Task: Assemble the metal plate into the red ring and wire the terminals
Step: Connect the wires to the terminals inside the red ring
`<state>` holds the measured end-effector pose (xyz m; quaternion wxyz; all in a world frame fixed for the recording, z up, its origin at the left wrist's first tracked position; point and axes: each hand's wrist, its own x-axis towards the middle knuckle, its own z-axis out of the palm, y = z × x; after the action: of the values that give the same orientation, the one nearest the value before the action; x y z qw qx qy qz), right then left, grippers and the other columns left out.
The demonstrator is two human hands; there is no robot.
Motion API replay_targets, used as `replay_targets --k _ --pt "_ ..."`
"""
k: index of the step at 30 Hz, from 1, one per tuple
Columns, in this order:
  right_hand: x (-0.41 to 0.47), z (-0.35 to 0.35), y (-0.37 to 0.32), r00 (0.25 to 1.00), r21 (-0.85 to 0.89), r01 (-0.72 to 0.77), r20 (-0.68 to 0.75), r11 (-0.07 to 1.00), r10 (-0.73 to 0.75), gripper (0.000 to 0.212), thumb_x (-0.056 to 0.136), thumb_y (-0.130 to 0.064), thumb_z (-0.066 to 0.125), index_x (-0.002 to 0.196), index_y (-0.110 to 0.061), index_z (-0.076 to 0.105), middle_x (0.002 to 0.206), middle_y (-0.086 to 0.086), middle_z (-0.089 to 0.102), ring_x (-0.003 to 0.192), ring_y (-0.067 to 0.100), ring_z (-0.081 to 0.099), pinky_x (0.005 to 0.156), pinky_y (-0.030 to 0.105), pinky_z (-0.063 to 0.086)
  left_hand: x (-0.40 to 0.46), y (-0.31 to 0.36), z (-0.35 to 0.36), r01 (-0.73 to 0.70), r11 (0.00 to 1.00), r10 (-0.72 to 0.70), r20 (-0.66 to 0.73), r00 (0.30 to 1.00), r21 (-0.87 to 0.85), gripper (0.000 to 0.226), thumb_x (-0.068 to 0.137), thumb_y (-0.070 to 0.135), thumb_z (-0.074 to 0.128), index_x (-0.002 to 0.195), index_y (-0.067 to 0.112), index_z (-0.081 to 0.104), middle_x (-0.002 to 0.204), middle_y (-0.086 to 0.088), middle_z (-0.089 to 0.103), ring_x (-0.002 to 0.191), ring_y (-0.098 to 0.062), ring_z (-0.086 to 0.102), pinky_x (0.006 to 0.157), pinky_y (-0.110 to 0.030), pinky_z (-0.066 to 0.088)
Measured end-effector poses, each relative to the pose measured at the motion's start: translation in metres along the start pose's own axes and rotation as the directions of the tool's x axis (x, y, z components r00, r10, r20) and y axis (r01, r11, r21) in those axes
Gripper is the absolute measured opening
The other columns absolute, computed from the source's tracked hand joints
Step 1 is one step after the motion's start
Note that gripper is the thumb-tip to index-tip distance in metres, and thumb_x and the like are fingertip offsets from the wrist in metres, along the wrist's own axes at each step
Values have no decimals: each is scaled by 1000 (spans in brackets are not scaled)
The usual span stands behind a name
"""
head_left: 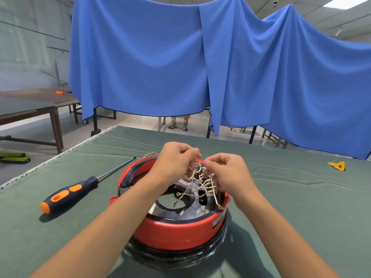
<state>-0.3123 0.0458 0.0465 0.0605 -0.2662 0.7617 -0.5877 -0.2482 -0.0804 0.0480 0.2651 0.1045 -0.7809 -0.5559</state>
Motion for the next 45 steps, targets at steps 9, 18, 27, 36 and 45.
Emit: replay_targets --k 9,18,27,36,45 --pt "-6 10 1 984 390 86 -176 917 -18 6 88 -8 65 87 -4 61 69 9 73 56 23 70 39 21 47 -2 19 -10 337 772 -369 52 928 -538 14 90 10 57 98 0 63 82 -12 71 64 -21 69 45 -25 52" --pt "-11 14 -1 977 358 111 -211 927 -36 11 90 -15 64 88 -5 59 74 5 74 51 22 68 38 21 46 -3 20 -10 271 825 -350 -71 934 -497 4 80 4 68 83 7 65 89 -10 75 87 -19 69 69 -30 54" --pt "-10 15 0 985 290 70 -169 954 -21 16 91 -26 61 86 -11 59 73 -3 73 46 16 64 38 20 44 -6 23 -16 197 895 -260 -109 960 -400 11 93 15 58 93 10 68 80 -2 76 70 -15 73 58 -26 56" --pt "1 3 6 963 196 70 -269 978 -14 16 90 -30 60 80 -18 62 69 -6 65 53 4 50 57 30 41 -10 20 -7 201 980 -201 -9 979 1 9 88 10 66 85 8 57 66 -8 72 40 -20 62 57 -37 59" --pt "-2 8 6 986 -37 160 -38 986 -162 11 82 -28 70 72 -25 72 68 -8 70 65 3 62 62 24 49 -17 16 8 32 830 -50 17 999 557 13 88 24 61 78 22 53 74 0 73 61 -15 69 77 -41 54"
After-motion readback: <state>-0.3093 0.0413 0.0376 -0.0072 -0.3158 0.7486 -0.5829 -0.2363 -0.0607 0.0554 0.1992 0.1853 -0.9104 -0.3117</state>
